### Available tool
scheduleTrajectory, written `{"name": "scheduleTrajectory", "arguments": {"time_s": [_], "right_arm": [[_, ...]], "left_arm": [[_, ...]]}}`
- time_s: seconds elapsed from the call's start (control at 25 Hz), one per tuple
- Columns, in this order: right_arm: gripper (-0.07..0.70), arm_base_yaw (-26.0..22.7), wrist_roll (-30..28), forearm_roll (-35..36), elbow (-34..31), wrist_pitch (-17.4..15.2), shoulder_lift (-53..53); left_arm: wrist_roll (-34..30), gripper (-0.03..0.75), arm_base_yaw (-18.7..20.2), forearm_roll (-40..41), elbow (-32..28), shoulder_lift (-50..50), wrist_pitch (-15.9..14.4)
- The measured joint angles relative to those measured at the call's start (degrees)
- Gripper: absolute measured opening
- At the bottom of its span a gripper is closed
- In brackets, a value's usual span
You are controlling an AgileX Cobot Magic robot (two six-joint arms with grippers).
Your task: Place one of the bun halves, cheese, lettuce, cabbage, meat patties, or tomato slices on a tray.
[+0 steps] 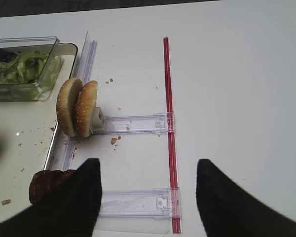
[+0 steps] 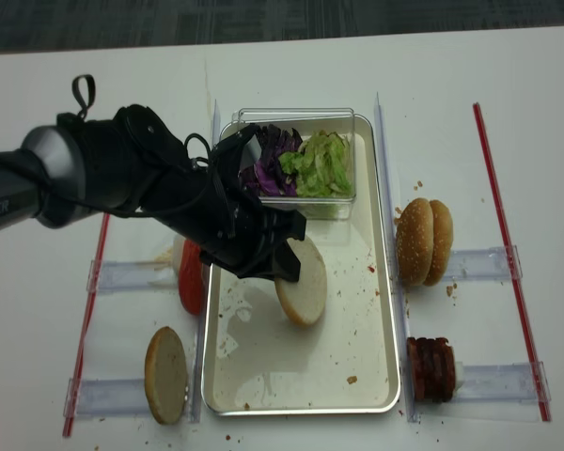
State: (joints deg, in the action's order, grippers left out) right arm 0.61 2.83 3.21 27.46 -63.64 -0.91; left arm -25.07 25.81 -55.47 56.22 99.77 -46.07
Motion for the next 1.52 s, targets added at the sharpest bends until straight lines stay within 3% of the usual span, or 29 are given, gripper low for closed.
{"name": "scheduleTrajectory", "arguments": {"time_s": [0.24, 0.36, 0.52, 0.6, 1.16, 1.52], "right_arm": [[0.464, 0.00, 0.00, 0.00, 0.00, 0.00, 0.00], [0.464, 0.00, 0.00, 0.00, 0.00, 0.00, 0.00], [0.464, 0.00, 0.00, 0.00, 0.00, 0.00, 0.00], [0.464, 0.00, 0.10, 0.00, 0.00, 0.00, 0.00], [0.464, 0.00, 0.10, 0.00, 0.00, 0.00, 0.00], [0.464, 0.00, 0.21, 0.00, 0.00, 0.00, 0.00]], "left_arm": [[1.97, 0.137, -0.04, 3.26, 0.00, 0.00, -0.50], [3.67, 0.305, -0.04, 5.59, 0.00, 0.00, -0.62], [4.13, 0.601, -0.04, 6.00, 0.00, 0.00, -0.71], [4.13, 0.661, -0.04, 6.12, 0.00, 0.00, -0.71], [4.33, 0.693, -0.04, 5.69, 0.36, -1.82, -0.71], [4.49, 0.690, -0.04, 5.69, 3.34, -9.81, -3.23]]}}
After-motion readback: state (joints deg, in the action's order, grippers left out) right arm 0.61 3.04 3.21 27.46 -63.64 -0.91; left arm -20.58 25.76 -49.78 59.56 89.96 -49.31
